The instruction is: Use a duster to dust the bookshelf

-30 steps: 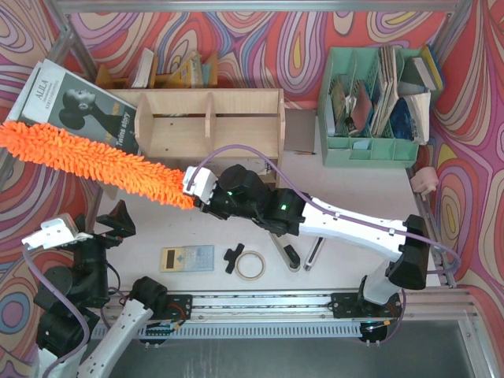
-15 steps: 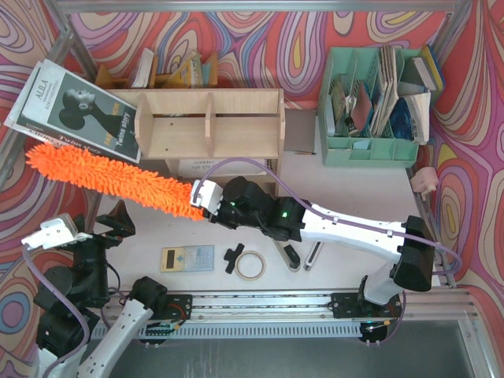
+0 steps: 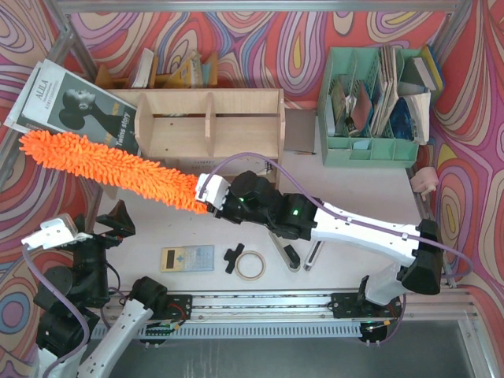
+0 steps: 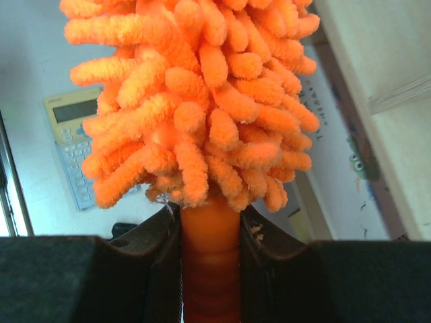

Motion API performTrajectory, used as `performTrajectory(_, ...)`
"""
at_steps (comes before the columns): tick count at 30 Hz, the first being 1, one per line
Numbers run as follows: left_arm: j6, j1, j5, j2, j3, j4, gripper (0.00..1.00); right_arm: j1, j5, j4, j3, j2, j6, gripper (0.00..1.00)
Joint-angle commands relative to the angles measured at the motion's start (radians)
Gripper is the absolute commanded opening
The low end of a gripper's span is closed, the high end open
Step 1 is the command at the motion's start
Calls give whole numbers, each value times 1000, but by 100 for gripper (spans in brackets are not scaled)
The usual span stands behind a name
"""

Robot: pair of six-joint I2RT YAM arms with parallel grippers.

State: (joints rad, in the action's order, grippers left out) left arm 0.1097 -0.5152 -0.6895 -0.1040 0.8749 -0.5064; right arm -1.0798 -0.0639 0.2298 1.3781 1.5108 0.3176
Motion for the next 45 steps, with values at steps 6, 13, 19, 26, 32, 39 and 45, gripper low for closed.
performTrajectory(6,5,7,-29,-7,-14,17,99,3,-35,-69,-37,-74,-25,0)
performTrajectory(13,2,7,-57,-16,-20,25,99,3,-49,-67,-164,-147,-82,0)
performTrajectory(19,-6,6,-84,-33,-24,30,98,3,-62,-63,-198,-189,-84,0)
performTrajectory(26,-4,7,-96,-51,-19,19,98,2,-74,-86,-94,-148,-52,0)
performTrajectory(32,-2,9,-93,-34,-13,10,98,3,-77,-53,-80,-135,-32,0)
performTrajectory(39,-6,8,-124,-20,-18,19,99,3,-62,-72,-236,-242,-100,0)
performTrajectory(45,1,10,-87,-49,-10,13,99,3,-56,-86,-232,-248,-98,0)
